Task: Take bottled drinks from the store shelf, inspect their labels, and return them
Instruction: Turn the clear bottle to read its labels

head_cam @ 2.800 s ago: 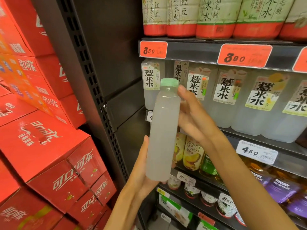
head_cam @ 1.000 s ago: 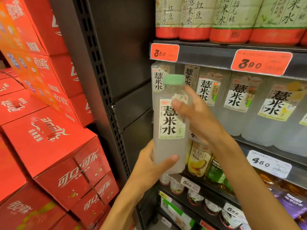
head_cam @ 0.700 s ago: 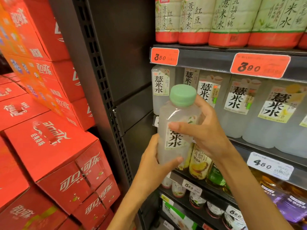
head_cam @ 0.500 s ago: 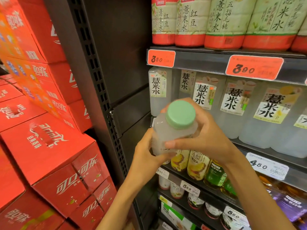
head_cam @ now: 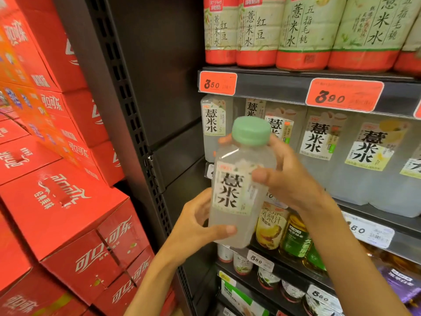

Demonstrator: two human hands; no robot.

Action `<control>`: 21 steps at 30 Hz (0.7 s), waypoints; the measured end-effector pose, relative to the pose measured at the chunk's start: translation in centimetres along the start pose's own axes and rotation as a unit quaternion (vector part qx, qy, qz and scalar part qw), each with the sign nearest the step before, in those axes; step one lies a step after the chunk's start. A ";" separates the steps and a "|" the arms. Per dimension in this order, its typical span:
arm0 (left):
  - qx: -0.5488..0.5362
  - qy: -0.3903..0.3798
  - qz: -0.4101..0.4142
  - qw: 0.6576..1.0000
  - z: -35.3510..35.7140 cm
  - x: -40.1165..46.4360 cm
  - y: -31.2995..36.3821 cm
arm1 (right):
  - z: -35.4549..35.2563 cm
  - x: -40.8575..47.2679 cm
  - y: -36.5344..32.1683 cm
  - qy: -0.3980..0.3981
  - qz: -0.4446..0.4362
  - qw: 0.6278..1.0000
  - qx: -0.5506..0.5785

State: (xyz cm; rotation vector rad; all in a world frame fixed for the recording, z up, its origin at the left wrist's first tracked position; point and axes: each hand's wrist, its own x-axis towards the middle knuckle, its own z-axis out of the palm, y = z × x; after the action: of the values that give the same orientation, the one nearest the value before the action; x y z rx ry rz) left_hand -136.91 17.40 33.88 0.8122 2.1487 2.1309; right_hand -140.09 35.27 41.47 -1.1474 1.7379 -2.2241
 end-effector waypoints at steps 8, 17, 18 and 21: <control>-0.001 0.032 -0.047 0.998 1.5 -0.5 -1.0 | 0.0 0.8 3.0 0.196 0.078 0.975 0.066; 0.132 0.112 -0.094 0.980 2.9 0.4 -0.9 | 0.2 0.7 2.4 0.176 0.072 0.981 0.050; 0.108 0.085 -0.101 0.985 2.5 0.4 -0.7 | -0.3 0.7 2.4 0.161 0.073 0.982 0.067; 0.036 0.007 -0.116 0.993 2.3 -0.2 -0.5 | -0.8 0.9 2.6 0.121 0.079 0.982 0.120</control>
State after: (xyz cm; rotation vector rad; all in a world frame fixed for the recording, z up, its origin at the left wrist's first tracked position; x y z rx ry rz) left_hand -136.11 19.48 33.15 0.5201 2.2135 1.9625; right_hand -142.14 34.58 39.63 -0.6888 1.5167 -2.4726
